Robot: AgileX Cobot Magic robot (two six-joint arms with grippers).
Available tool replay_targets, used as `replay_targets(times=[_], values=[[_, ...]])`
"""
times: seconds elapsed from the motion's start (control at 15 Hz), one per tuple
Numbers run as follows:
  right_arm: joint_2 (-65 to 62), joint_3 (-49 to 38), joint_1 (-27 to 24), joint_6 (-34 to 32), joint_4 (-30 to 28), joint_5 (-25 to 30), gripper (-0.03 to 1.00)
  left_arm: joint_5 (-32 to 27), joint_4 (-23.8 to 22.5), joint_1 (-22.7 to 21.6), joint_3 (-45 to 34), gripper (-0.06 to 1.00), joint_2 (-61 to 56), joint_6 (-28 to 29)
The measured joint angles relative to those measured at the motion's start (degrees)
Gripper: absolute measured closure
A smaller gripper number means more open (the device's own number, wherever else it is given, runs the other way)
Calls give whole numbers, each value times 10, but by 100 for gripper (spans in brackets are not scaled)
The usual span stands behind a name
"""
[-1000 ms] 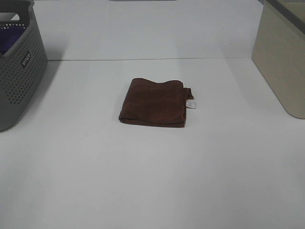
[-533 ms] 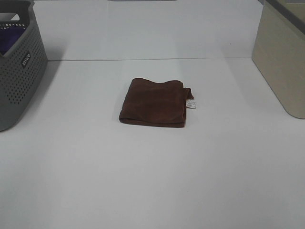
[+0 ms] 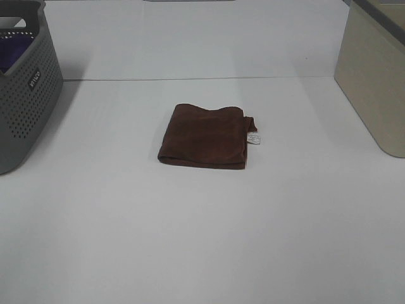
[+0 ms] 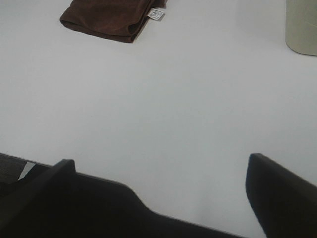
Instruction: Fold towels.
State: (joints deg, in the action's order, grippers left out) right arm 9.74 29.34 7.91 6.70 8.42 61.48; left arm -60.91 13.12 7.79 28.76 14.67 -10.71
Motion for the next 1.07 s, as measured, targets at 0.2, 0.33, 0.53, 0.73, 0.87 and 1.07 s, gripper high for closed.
replay_targets(times=[0.2, 0.33, 0.53, 0.73, 0.87, 1.07], values=[[0, 0, 0, 0, 1, 0, 10, 0, 0, 0, 0, 10, 0, 0], [0, 0, 0, 0, 1, 0, 10, 0, 0, 0, 0, 10, 0, 0], [0, 0, 0, 0, 1, 0, 10, 0, 0, 0, 0, 10, 0, 0], [0, 0, 0, -1, 1, 0, 10, 1, 0, 0, 0, 10, 0, 0], [0, 0, 0, -1, 1, 0, 10, 1, 0, -13, 0, 10, 0, 0], [-5, 0, 0, -1, -9, -1, 10, 1, 0, -77, 0, 10, -1, 0]])
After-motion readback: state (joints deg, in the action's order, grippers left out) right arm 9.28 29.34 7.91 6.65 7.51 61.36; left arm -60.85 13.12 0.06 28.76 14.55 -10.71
